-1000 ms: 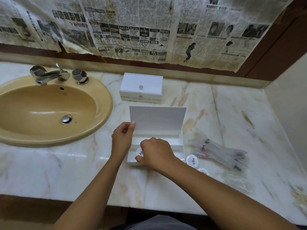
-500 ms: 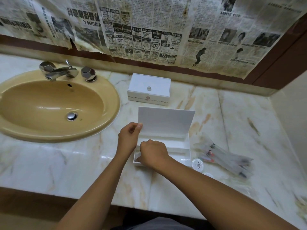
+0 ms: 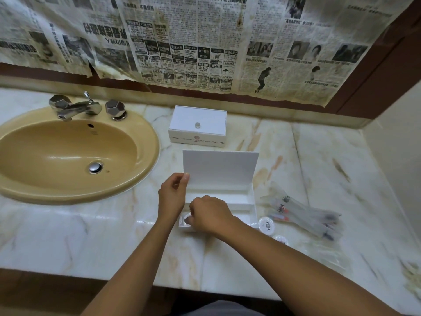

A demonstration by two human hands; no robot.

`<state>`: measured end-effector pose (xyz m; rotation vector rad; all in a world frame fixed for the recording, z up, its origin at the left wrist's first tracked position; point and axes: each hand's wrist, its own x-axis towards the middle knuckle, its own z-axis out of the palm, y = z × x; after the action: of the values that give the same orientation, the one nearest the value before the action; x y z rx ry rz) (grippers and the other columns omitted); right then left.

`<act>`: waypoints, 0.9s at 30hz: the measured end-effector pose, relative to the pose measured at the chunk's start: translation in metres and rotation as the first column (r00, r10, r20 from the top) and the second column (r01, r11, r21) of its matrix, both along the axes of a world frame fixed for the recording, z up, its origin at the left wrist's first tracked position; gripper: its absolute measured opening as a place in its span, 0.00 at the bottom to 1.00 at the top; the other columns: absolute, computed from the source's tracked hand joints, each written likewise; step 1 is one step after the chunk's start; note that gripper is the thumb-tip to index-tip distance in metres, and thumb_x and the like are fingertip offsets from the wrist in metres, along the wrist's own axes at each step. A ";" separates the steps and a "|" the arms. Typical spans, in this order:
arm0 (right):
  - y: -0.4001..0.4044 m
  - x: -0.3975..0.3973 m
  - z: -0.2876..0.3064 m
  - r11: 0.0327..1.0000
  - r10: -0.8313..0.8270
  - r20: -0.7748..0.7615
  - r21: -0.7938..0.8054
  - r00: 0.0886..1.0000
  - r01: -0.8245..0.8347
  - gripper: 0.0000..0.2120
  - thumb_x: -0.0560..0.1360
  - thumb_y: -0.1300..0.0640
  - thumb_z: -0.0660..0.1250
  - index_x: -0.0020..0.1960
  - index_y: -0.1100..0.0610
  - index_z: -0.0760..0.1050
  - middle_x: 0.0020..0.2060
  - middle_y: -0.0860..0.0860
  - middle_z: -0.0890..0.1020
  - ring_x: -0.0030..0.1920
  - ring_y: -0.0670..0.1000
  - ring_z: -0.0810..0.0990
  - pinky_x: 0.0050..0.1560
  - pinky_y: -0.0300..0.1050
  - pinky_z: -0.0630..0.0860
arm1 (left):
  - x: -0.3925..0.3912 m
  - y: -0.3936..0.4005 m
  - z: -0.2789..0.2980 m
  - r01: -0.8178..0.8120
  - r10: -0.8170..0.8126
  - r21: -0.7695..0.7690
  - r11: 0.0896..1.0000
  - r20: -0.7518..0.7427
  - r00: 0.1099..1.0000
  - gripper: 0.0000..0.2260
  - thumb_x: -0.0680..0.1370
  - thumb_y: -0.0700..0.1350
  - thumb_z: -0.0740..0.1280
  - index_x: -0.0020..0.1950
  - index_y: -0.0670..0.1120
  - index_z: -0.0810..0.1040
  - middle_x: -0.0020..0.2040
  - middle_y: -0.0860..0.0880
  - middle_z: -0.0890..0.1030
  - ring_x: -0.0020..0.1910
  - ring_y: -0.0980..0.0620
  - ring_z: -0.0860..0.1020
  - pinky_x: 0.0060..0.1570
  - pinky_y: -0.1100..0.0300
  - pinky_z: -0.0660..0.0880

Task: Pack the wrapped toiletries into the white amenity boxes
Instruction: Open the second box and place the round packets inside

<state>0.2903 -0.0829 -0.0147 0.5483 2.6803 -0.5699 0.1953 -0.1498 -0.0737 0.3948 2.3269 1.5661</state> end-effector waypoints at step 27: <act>0.094 0.129 -0.019 0.913 -0.403 0.049 0.098 0.914 0.397 0.15 0.73 0.51 0.63 0.59 0.50 0.72 0.55 0.47 0.76 0.57 0.50 0.74 0.45 0.41 0.67 | 0.012 0.002 0.000 -0.049 0.050 0.028 0.998 -0.016 0.999 0.08 0.81 0.50 0.63 0.50 0.48 0.79 0.45 0.56 0.81 0.46 0.63 0.78 0.44 0.74 0.69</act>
<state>0.4197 0.0111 -0.0332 1.1380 2.5444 -0.5295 0.2075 -0.1474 -0.0741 0.3605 2.3470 1.6251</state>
